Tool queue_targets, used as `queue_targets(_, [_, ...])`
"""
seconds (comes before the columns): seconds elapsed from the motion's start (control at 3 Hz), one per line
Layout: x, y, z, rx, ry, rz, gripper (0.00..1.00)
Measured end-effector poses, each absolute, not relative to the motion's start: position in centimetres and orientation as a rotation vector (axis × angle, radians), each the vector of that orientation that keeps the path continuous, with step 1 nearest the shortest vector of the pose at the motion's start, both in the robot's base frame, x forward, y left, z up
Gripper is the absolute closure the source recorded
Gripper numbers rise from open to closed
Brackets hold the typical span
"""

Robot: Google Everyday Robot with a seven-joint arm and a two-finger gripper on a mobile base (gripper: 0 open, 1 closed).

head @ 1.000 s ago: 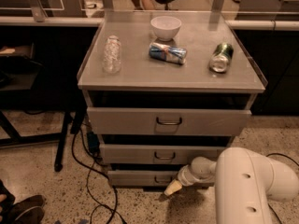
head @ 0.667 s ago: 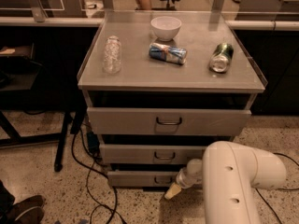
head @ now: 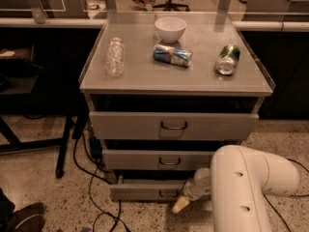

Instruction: Open bottom drawer

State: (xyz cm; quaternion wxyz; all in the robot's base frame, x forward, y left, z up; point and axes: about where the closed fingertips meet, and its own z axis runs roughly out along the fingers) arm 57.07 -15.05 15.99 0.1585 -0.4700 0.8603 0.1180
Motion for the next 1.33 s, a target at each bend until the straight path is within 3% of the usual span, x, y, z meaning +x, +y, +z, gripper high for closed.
queue_targets(0.33, [52.3,-16.0,17.8,-1.326,2.423,0.484,0.0])
queue_targets(1.33, [49.2,-16.5,15.0,-1.411,2.505,0.496,0.0])
